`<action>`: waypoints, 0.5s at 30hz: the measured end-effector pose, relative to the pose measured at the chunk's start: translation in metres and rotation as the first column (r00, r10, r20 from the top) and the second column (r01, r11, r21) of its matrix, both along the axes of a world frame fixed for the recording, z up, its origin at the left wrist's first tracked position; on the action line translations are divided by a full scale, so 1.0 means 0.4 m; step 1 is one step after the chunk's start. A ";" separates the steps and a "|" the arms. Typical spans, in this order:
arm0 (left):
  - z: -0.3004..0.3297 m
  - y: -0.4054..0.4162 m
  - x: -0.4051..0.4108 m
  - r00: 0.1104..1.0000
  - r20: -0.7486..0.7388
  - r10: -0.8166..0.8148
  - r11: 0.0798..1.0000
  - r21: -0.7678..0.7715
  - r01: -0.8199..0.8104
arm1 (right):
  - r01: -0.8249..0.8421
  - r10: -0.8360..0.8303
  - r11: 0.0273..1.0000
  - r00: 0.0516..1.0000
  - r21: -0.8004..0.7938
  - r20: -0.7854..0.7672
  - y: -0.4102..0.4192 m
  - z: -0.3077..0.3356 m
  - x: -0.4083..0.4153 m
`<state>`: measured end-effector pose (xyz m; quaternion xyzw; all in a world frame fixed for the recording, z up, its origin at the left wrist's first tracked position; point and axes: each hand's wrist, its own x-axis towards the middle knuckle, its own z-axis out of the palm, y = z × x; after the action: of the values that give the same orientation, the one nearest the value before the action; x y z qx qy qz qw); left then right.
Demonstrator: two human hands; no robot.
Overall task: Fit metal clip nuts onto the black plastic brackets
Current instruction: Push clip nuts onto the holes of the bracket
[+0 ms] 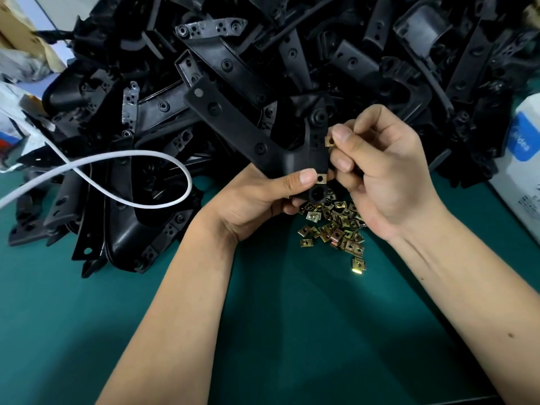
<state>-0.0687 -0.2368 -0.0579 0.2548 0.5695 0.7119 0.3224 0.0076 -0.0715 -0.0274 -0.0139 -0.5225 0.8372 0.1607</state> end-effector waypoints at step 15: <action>0.007 0.005 0.010 0.998 0.026 0.059 0.995 -0.087 -0.056 | 0.042 -0.034 0.996 0.994 -0.078 0.106 -0.011 -0.022 -0.001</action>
<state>-0.0648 -0.2348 -0.0552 0.2141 0.6023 0.6990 0.3206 0.0073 -0.0758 -0.0363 -0.0741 -0.4958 0.8525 0.1484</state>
